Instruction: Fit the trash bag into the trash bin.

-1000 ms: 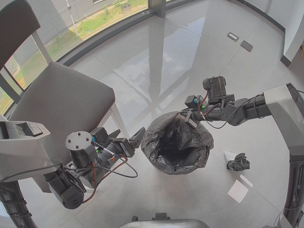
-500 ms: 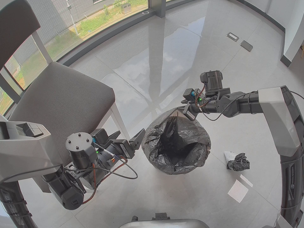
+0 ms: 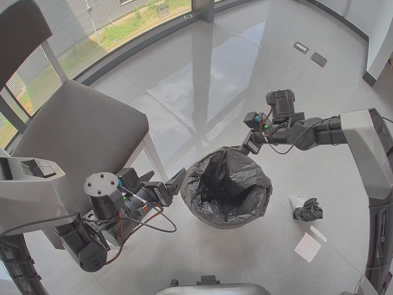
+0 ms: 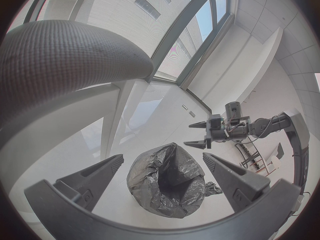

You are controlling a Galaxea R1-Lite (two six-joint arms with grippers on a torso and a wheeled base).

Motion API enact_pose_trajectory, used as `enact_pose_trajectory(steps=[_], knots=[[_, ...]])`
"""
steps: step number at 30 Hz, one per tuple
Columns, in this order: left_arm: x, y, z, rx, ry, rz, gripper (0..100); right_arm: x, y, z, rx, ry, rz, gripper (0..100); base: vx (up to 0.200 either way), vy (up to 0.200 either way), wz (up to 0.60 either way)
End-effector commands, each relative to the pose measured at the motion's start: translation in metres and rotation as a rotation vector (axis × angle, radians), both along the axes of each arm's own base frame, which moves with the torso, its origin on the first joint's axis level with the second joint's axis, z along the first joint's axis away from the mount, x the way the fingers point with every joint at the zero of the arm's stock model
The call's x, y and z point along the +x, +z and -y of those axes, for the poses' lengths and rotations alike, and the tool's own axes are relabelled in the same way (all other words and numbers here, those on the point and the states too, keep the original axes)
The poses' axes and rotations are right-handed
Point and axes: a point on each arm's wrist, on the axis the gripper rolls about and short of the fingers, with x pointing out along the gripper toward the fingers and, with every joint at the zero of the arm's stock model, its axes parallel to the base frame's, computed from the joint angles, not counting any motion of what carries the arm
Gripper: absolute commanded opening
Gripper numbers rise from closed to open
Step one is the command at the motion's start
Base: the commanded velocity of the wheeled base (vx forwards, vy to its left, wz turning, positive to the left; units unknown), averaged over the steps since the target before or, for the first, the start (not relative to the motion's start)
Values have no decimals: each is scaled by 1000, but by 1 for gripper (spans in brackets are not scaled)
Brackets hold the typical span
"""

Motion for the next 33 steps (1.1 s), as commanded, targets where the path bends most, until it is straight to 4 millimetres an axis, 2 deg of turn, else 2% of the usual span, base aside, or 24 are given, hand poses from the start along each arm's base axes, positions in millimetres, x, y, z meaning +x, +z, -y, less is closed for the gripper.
enact_pose_trajectory(steps=[1, 2, 3, 6, 7, 10, 12, 13, 14, 17, 20, 23, 27, 32, 33], knots=[[-3, 3, 0, -14, -5, 10, 100, -32, 53, 49, 39, -84, 51, 100, 0, 0, 0], [-5, 0, 0, 0, 0, 2, 100, -40, 56, 63, 55, -122, 33, 100, 0, 0, 0], [-6, -1, 1, 6, 1, 0, 100, -43, 57, 68, 64, -135, 27, 100, 0, 0, 0], [-12, 6, 9, 0, -13, 28, 100, -71, 49, 101, 138, -225, -72, 100, 0, 0, 0], [-12, 6, 9, 0, -13, 28, 100, -71, 49, 101, 138, -225, -72, 100, 0, 0, 0], [-9, 13, 9, 98, -12, 112, 100, -102, 30, 130, 219, -287, -126, 100, 0, 0, 0], [-8, 11, 9, 179, -13, 149, 100, -115, 15, 137, 252, -322, -154, 100, 0, 0, 0], [-8, 11, 9, 185, -13, 152, 100, -116, 14, 137, 255, -323, -155, 100, 0, 0, 0], [-6, 11, 12, 223, -18, 176, 100, -126, 1, 139, 281, -344, -175, 100, 0, 0, 0], [-5, 17, 20, 232, -33, 211, 100, -142, -16, 141, 321, -373, -180, 100, 0, 0, 0], [-5, 21, 24, 231, -42, 217, 100, -156, -30, 145, 329, -399, -210, 100, 0, 0, 0], [-6, 23, 25, 288, -52, 202, 100, -173, -53, 155, 308, -444, -287, 100, 0, 0, 0], [-7, 26, 24, 360, -56, 236, 100, -191, -72, 166, 297, -495, -361, 100, 0, 0, 0], [-21, 32, 26, 372, -85, 256, 100, -201, -98, 181, 283, -545, -388, 100, 0, 0, 0], [-21, 32, 26, 372, -85, 256, 100, -201, -98, 181, 283, -545, -388, 100, 0, 0, 0]])
